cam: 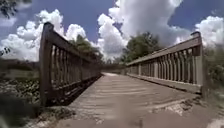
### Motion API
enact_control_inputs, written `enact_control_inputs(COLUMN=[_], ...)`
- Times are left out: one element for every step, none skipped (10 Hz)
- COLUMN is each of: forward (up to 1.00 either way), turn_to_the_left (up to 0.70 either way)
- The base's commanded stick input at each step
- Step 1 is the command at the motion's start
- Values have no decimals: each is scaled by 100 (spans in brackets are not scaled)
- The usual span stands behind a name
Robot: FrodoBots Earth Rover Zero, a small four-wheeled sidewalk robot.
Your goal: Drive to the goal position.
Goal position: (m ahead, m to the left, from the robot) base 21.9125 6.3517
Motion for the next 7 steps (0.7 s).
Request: enact_control_inputs(forward=[50,50,50,50,50,50,50], turn_to_the_left=[0,0,0,0,0,0,0])
